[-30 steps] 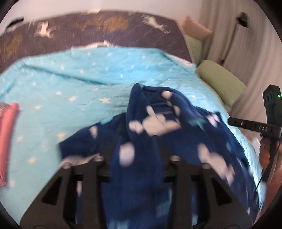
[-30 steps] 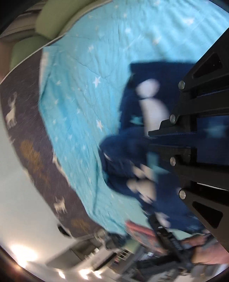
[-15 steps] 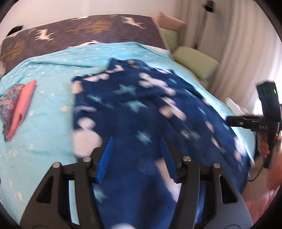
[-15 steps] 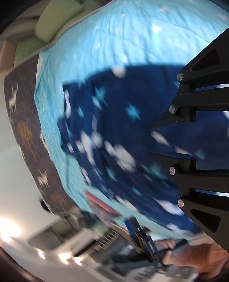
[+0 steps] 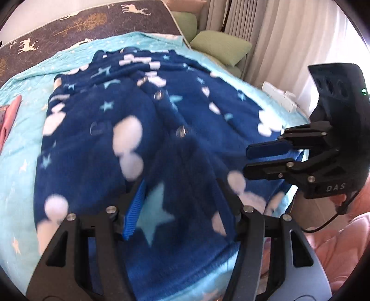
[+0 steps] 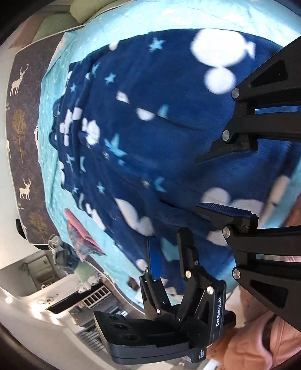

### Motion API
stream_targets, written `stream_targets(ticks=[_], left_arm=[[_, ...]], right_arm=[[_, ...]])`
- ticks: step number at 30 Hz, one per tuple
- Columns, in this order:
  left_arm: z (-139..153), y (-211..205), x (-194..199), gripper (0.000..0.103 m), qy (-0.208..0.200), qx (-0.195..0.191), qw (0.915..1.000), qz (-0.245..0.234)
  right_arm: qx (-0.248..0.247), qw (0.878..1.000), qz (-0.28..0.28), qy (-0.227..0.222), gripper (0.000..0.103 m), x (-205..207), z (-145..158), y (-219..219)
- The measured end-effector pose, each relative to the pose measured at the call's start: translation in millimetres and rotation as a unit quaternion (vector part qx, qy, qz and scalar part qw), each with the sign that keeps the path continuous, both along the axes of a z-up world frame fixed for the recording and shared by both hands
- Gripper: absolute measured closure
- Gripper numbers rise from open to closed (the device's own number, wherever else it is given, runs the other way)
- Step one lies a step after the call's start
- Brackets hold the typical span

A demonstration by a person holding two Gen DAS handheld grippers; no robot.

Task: Fold small clothes
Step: 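Lift the hem with both tools and lay it flat, spreading the garment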

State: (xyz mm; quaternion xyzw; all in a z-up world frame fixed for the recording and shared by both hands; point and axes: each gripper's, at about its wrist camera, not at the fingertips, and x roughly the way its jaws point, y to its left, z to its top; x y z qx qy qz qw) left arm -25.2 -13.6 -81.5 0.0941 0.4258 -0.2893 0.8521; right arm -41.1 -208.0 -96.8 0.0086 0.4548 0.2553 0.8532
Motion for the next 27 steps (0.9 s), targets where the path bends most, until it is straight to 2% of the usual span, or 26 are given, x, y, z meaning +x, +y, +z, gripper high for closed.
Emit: stream_targets(ticks=[4, 13, 27], left_arm=[[-8.3, -0.6, -11.2, 0.042, 0.011, 0.01, 0.9996, 0.023], [-11.9, -1.1, -33.4, 0.042, 0.01, 0.015, 0.9993, 0.033], [-13.6, -6.0, -36.1, 0.042, 0.016, 0.024, 0.999, 0.033]], right_arm=[[-0.008, 1.0, -0.007, 0.006, 0.069, -14.8, -10.1, 3.9], [-0.027, 1.0, -0.004, 0.005, 0.062, -39.3, -19.5, 4.5], [-0.043, 0.999, -0.021, -0.02, 0.06, -54.6, -12.6, 2.6]])
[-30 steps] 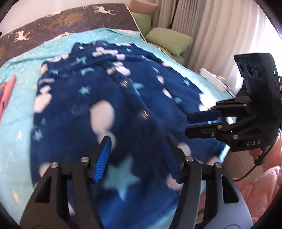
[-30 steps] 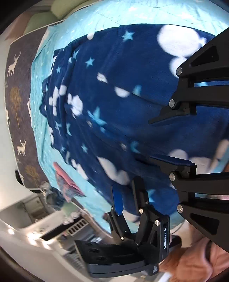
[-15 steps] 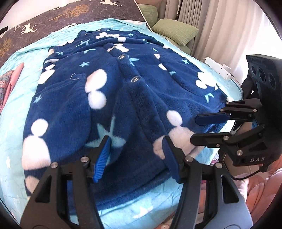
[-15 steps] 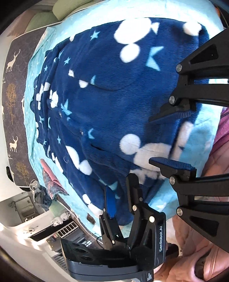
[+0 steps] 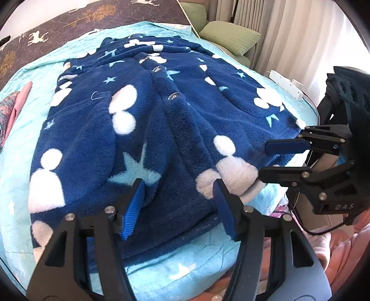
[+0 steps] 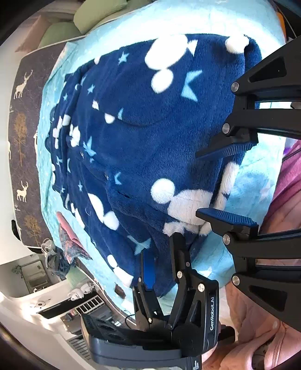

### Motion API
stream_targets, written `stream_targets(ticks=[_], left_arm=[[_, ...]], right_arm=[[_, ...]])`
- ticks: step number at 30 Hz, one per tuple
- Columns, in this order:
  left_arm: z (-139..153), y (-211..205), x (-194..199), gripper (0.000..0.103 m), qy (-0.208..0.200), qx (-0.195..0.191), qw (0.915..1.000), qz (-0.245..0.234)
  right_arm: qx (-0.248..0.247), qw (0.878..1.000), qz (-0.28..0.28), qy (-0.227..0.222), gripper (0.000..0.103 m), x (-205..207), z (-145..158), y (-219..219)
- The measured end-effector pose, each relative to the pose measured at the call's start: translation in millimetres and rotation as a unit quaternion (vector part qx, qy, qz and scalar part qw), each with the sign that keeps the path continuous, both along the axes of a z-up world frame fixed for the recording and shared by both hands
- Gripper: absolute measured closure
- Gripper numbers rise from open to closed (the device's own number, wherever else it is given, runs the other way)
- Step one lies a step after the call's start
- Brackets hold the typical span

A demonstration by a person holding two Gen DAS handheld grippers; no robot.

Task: Fold small clothes

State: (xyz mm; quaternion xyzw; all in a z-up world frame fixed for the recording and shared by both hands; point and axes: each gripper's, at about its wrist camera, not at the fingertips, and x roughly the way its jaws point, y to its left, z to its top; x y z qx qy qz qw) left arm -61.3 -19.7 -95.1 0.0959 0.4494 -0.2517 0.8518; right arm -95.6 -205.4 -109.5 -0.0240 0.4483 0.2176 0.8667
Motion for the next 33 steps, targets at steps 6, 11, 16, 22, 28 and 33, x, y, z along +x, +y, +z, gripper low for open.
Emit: stream_targets(ticks=[6, 11, 16, 22, 28, 33], left_arm=[[-0.5, -2.8, 10.2, 0.101, 0.002, -0.033, 0.9994, 0.0], [17.7, 9.3, 0.9, 0.101, 0.015, -0.101, 0.994, -0.039], [2.5, -1.3, -11.4, 0.065, 0.023, -0.062, 0.9955, -0.068], [-11.9, -14.9, -13.0, 0.058, 0.005, -0.039, 0.9962, -0.077], [6.8, 10.8, -1.2, 0.086, 0.015, -0.092, 0.9943, -0.052], [37.8, 15.6, -16.1, 0.086, -0.001, -0.151, 0.9848, -0.087]], right_arm=[[-0.005, 1.0, -0.015, -0.007, 0.06, -1.9, 4.5, -7.1], [0.0, 1.0, 0.006, -0.016, 0.06, -8.1, 5.5, -0.4], [-0.028, 0.998, 0.048, -0.022, 0.06, -10.4, -1.3, 17.4], [-0.023, 0.999, 0.038, -0.014, 0.06, -7.1, -4.5, 11.1], [-0.026, 0.999, 0.036, -0.026, 0.06, -12.1, -1.7, 8.1], [-0.05, 0.995, 0.083, -0.04, 0.056, -14.9, -3.7, 27.9]])
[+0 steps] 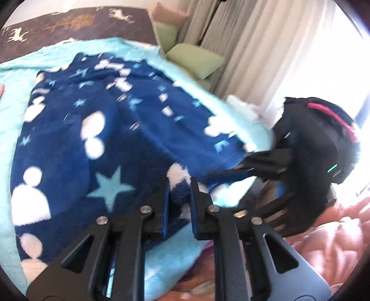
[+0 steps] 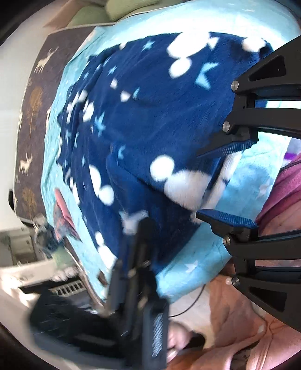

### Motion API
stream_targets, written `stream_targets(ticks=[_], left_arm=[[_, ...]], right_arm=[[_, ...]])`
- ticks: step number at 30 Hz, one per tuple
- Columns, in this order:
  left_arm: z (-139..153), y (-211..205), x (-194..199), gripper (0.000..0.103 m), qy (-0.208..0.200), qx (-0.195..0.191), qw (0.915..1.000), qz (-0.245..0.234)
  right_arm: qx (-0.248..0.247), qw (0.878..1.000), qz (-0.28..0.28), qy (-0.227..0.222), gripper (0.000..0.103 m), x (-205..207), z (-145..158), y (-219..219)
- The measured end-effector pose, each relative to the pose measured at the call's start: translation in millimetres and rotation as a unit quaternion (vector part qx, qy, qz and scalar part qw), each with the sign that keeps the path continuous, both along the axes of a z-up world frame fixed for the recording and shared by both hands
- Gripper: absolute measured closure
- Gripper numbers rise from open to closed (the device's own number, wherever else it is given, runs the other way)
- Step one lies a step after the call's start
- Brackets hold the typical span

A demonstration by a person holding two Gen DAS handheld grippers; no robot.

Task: Fold small clothes

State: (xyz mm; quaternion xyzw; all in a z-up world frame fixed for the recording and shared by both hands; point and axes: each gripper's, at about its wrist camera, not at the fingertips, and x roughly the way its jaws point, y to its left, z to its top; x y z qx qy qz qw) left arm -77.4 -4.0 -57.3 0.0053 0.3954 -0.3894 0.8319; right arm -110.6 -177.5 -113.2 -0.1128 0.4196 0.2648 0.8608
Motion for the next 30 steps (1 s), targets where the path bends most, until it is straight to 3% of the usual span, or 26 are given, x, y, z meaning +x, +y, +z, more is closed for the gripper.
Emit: stream_targets(ticks=[6, 7, 8, 10, 17, 20, 24, 28, 30], left_arm=[[1.2, -1.8, -0.2, 0.086, 0.006, -0.007, 1.0, 0.001], [0.2, -0.7, 0.2, 0.086, 0.01, -0.008, 0.9999, 0.002], [0.2, 0.5, 0.8, 0.086, 0.013, -0.011, 0.9999, 0.004], [3.2, 3.0, 1.8, 0.086, 0.013, -0.017, 0.9998, 0.005], [25.4, 9.3, -0.2, 0.085, -0.012, -0.038, 0.9992, 0.001], [17.5, 0.6, 0.2, 0.085, -0.002, -0.026, 0.9996, -0.01], [6.3, -10.2, 3.4, 0.085, 0.014, -0.014, 0.9997, -0.015], [3.7, -15.9, 2.8, 0.084, 0.014, -0.001, 0.9995, -0.028], [-2.4, -22.5, 3.2, 0.082, 0.022, 0.009, 0.9989, -0.039]], right_arm=[[-0.049, 0.998, 0.019, -0.03, 0.058, 9.4, -12.3, 22.7], [-0.043, 0.998, 0.019, -0.031, 0.075, 11.5, -12.6, 22.8], [-0.032, 0.999, 0.019, -0.028, 0.084, 13.5, -12.3, 21.7], [-0.01, 0.999, 0.019, -0.026, 0.087, 14.7, -9.1, 16.7], [0.081, 0.996, 0.039, -0.006, 0.087, 10.8, 13.6, 8.1], [0.08, 0.996, 0.045, 0.007, 0.086, 12.5, 8.3, 9.7], [0.097, 0.992, 0.047, 0.058, 0.072, 14.7, -8.3, 11.0], [0.149, 0.986, 0.041, 0.069, 0.071, 7.0, 3.4, -14.3], [0.149, 0.987, 0.016, 0.058, 0.071, 3.5, 10.2, -32.2]])
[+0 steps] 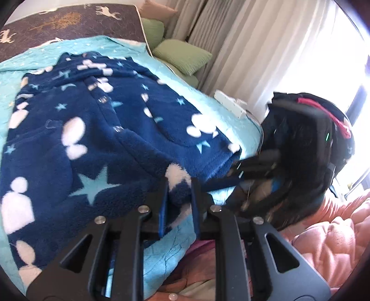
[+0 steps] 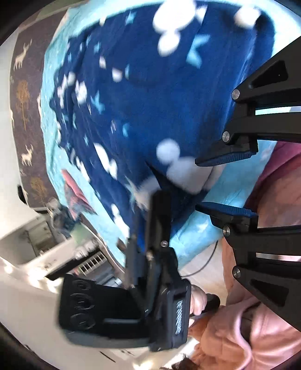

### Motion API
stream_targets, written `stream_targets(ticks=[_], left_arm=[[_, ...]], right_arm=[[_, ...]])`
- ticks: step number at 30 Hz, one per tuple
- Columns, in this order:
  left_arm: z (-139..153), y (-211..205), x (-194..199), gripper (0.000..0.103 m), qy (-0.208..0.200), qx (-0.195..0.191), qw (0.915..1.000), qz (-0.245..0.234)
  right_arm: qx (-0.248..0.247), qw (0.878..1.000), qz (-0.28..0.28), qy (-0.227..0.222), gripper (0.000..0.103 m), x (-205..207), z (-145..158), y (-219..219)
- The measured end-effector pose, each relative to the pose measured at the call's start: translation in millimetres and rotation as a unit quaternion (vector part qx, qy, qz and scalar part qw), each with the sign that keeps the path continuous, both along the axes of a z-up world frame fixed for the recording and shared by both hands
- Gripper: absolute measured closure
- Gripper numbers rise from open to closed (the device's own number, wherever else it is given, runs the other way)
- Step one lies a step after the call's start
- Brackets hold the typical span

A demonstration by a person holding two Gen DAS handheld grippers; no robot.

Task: Fold small clothes

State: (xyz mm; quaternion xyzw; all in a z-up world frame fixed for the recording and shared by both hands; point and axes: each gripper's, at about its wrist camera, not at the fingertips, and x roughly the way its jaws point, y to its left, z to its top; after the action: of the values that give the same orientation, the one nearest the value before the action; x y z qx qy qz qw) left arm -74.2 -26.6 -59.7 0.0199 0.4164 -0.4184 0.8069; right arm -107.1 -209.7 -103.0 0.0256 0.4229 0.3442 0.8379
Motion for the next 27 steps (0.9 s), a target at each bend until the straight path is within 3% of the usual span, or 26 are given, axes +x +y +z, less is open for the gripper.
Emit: stream_targets(ticks=[4, 6, 11, 13, 15, 18, 21, 23, 27], left_arm=[[-35.7, -20.7, 2.2, 0.074, 0.016, 0.059, 0.9981, -0.003], [-42.5, -23.8, -2.2, 0.074, 0.006, 0.067, 0.9977, -0.002], [-12.0, -5.5, -12.9, 0.068, -0.003, 0.017, 0.9993, -0.032], [3.1, 9.5, -18.2, 0.058, -0.021, 0.006, 0.9995, -0.023], [10.3, 25.3, -19.6, 0.048, -0.044, 0.015, 0.9988, 0.013], [11.3, 66.1, -18.9, 0.044, -0.06, 0.047, 0.9919, 0.102], [3.7, 111.3, -16.2, 0.038, -0.047, 0.074, 0.9769, 0.195], [-3.4, 141.4, -16.9, 0.036, -0.029, 0.088, 0.9623, 0.256], [-21.3, 167.1, -23.8, 0.035, 0.01, 0.087, 0.9538, 0.287]], right_arm=[[-0.017, 0.997, -0.068, -0.012, 0.069, -2.2, 7.7, -33.4], [-0.024, 0.993, -0.117, -0.013, 0.063, -2.1, 10.6, -52.9], [-0.031, 0.978, -0.205, -0.009, 0.063, 5.0, 13.0, -92.2], [-0.033, 0.971, -0.235, -0.01, 0.063, 8.9, 13.8, -106.6], [-0.035, 0.964, -0.265, -0.006, 0.063, 12.1, 14.1, -122.5], [-0.03, 0.959, -0.283, 0.003, 0.063, 9.3, 10.6, -138.0], [-0.037, 0.958, -0.283, 0.013, 0.063, 4.8, 3.1, -143.2], [-0.036, 0.959, -0.281, 0.021, 0.063, 0.2, -2.6, -145.6], [-0.032, 0.961, -0.272, 0.032, 0.058, -2.5, -8.9, -144.4]])
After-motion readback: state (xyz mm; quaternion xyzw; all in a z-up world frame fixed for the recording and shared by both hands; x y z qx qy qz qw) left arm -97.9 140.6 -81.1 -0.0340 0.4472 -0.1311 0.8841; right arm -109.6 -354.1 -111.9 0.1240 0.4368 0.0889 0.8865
